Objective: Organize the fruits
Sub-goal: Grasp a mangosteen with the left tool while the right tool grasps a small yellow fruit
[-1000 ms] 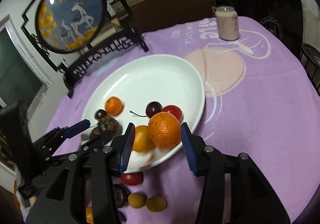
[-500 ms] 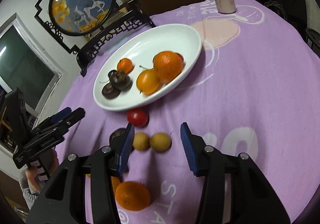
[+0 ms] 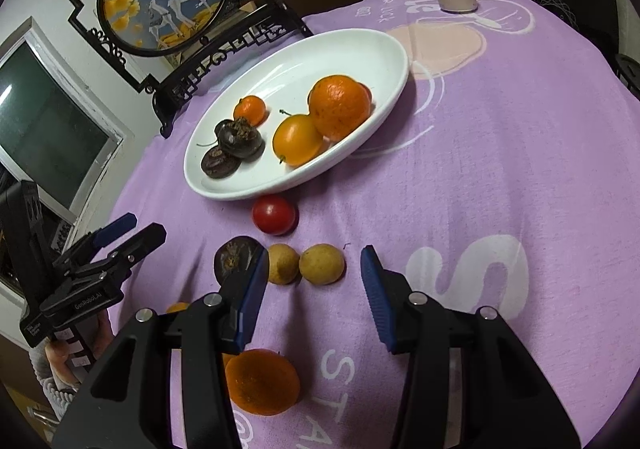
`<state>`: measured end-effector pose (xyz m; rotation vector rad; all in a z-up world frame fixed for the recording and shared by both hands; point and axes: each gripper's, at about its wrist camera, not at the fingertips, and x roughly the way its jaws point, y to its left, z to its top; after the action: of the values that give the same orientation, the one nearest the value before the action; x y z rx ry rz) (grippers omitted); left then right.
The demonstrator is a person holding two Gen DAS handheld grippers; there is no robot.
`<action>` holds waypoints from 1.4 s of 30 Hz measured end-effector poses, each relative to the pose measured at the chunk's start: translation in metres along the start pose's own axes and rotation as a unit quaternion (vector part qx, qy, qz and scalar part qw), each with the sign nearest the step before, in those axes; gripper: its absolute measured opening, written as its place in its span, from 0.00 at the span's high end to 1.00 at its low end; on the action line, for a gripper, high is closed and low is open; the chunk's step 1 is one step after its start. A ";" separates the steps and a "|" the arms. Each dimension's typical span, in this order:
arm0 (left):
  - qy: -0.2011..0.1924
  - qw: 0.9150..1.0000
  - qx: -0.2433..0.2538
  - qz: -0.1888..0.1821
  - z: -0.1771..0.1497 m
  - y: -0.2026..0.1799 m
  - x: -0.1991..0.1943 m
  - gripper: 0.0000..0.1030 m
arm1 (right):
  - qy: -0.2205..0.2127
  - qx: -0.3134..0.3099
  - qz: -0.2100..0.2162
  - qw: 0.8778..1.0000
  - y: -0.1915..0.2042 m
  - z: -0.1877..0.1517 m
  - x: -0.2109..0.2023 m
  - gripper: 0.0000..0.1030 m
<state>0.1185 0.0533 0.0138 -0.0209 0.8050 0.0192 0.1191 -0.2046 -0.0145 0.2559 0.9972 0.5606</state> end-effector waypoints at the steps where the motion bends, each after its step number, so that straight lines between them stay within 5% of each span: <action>1: 0.001 1.000 0.000 0.001 0.000 0.000 0.000 0.09 | 0.002 -0.001 -0.002 1.000 0.000 0.000 0.001 0.54; 7: 0.002 1.000 0.010 0.000 -0.001 -0.004 0.001 0.09 | 0.009 -0.004 -0.005 1.000 0.001 -0.002 0.006 0.62; 11: 0.004 1.000 0.024 -0.002 -0.003 -0.010 0.002 0.09 | 0.001 -0.015 -0.016 1.000 0.004 -0.002 0.009 0.76; 21: 0.006 0.994 0.103 -0.045 -0.011 -0.055 0.009 0.09 | -0.025 0.006 -0.012 1.000 -0.007 0.006 -0.008 0.76; 29: 0.038 0.991 0.102 -0.082 -0.003 -0.072 0.035 0.05 | -0.022 0.008 -0.011 1.000 -0.006 0.005 -0.007 0.76; 33: 0.042 0.991 0.101 -0.074 0.000 -0.067 0.036 0.02 | -0.026 0.014 -0.009 1.000 -0.009 0.006 -0.009 0.76; 37: 0.021 0.995 0.100 -0.001 -0.002 -0.047 0.028 0.02 | -0.030 0.018 -0.005 0.999 -0.011 0.007 -0.012 0.76; 42: 0.010 0.996 0.081 -0.033 0.000 -0.044 0.019 0.03 | -0.033 0.022 -0.003 0.999 -0.013 0.008 -0.015 0.76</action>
<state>0.1330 0.0091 0.0008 0.1063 0.8235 -0.1089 0.1233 -0.2232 -0.0054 0.3082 0.9468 0.5227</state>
